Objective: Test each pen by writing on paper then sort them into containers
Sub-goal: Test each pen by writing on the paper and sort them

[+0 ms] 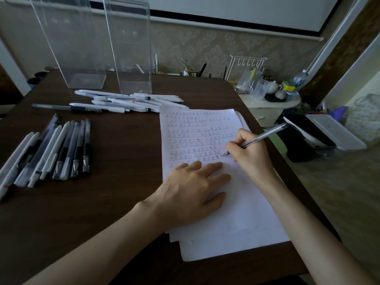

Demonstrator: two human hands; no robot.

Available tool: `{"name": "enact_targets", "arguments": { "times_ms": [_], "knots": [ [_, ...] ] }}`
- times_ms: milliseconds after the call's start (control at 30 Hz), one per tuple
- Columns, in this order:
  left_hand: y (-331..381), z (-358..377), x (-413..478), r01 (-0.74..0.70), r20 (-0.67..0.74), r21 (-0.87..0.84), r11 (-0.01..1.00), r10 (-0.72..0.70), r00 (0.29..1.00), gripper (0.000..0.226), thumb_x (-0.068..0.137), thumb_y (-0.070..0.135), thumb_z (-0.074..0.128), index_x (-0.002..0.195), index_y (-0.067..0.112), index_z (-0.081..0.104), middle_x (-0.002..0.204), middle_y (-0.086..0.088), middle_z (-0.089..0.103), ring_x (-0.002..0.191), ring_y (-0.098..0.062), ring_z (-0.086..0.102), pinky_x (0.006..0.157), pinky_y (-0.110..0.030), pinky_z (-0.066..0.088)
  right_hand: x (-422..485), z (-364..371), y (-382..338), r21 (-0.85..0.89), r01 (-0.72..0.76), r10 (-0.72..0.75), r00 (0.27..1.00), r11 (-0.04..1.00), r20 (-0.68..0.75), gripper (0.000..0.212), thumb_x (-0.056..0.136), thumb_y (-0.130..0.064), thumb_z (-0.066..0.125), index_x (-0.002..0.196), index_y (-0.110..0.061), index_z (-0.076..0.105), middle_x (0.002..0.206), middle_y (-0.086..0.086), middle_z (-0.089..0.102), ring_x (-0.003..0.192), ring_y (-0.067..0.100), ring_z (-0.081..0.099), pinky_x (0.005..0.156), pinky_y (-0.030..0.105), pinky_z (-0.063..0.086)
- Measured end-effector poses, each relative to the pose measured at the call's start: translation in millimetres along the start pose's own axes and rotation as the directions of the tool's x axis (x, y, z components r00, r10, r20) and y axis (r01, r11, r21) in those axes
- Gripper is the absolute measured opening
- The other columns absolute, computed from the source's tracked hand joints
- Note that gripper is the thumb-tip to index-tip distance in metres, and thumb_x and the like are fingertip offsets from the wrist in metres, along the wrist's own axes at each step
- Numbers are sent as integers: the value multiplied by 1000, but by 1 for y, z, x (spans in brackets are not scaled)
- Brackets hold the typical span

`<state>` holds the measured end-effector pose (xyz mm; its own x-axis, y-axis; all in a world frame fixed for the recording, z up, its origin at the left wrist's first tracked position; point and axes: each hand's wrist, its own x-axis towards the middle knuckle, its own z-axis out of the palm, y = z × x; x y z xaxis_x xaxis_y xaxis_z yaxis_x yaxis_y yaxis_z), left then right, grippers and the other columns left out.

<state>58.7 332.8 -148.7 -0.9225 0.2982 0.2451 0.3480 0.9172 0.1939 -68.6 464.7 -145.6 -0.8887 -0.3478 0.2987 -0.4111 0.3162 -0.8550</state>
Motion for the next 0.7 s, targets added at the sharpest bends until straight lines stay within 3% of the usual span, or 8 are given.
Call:
{"name": "enact_targets", "arguments": {
  "times_ms": [300,467,567,633,700],
  "knots": [
    [0,0,-2,-3,0,-18,1000,3,1000,48,90,48,31,128,26,50,133,-6,52,91,-24,59,73,-35,49,-1,-1,0,-6,7,-7,1000,1000,23,34,78,2,59,59,-10,33,53,6,33,48,7,29,48,19,28],
    [0,-2,-1,-6,-57,-90,996,1,998,49,84,24,33,131,19,48,125,-8,56,92,-27,59,74,-37,52,0,1,1,21,2,-2,1000,1000,0,39,76,4,57,57,-16,28,49,-9,27,46,4,25,46,16,25],
    [0,1,1,81,-108,-261,962,-113,988,51,87,5,35,138,10,36,129,-10,51,111,-26,51,94,-31,41,0,-1,1,58,0,0,1000,998,-9,37,77,5,56,57,-14,31,49,-9,30,44,2,28,46,15,26],
    [-2,0,1,182,-107,-392,902,-241,964,42,96,6,39,138,10,33,132,-8,52,119,-22,48,96,-22,35,-1,-2,-2,93,2,-1,1000,996,-12,30,82,2,57,61,-5,37,51,5,39,43,1,36,47,15,31],
    [-4,-3,2,269,-109,-467,842,-357,928,35,97,14,45,132,11,40,126,-7,58,114,-22,54,90,-28,40,-3,-2,-8,154,24,-21,1000,988,-21,32,89,-6,60,64,-1,40,50,9,45,45,3,42,51,16,35]
  ]
}}
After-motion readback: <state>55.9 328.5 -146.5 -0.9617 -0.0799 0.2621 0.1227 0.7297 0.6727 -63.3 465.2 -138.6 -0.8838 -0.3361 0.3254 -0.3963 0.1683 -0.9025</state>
